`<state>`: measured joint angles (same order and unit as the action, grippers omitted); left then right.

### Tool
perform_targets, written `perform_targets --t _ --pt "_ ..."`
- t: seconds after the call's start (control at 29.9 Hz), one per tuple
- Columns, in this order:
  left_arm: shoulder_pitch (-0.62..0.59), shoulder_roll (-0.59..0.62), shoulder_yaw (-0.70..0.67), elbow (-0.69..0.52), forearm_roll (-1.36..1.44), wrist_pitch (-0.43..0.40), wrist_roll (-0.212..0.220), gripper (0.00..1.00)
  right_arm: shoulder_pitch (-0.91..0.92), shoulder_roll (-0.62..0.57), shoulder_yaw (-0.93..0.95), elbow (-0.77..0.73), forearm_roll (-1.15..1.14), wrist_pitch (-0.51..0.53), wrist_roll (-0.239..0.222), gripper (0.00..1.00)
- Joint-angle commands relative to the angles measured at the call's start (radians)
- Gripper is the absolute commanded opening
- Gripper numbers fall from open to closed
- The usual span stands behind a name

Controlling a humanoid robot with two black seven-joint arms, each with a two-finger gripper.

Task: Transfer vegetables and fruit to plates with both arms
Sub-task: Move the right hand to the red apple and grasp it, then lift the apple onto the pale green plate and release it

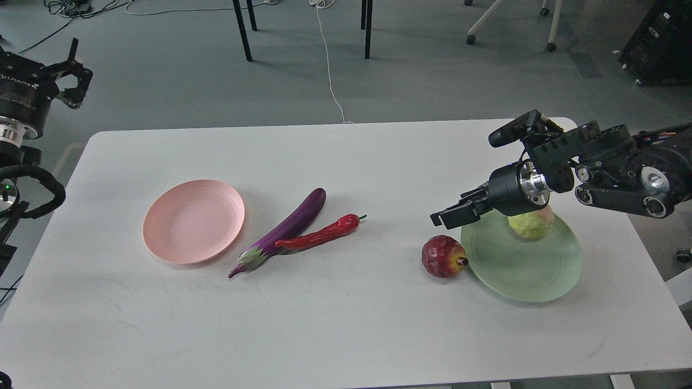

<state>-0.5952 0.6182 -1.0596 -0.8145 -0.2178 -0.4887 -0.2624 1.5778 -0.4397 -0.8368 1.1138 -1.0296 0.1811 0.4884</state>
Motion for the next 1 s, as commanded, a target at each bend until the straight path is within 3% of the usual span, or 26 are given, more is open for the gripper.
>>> perform_targets --t 0.0,0.67,0.87,0.94,0.97 --pt "0.003 0.000 0.003 0.000 0.000 0.000 0.002 0.98 0.005 0.016 -0.016 0.020 -0.013 0.005 0.000 0.97" --pt "0.000 0.012 0.001 0.014 0.005 0.000 0.003 0.98 -0.044 0.179 -0.102 -0.048 -0.046 -0.005 0.000 0.90" --pt "0.000 0.026 0.000 0.014 0.003 0.000 0.002 0.98 -0.055 0.179 -0.131 -0.043 -0.044 -0.005 0.000 0.82" --pt "-0.003 0.029 -0.006 0.014 0.002 0.000 0.002 0.98 -0.056 0.174 -0.122 -0.043 -0.043 -0.012 0.000 0.72" --pt "-0.009 0.029 -0.008 0.014 0.000 0.000 0.002 0.98 -0.055 0.174 -0.117 -0.042 -0.037 -0.021 0.000 0.63"
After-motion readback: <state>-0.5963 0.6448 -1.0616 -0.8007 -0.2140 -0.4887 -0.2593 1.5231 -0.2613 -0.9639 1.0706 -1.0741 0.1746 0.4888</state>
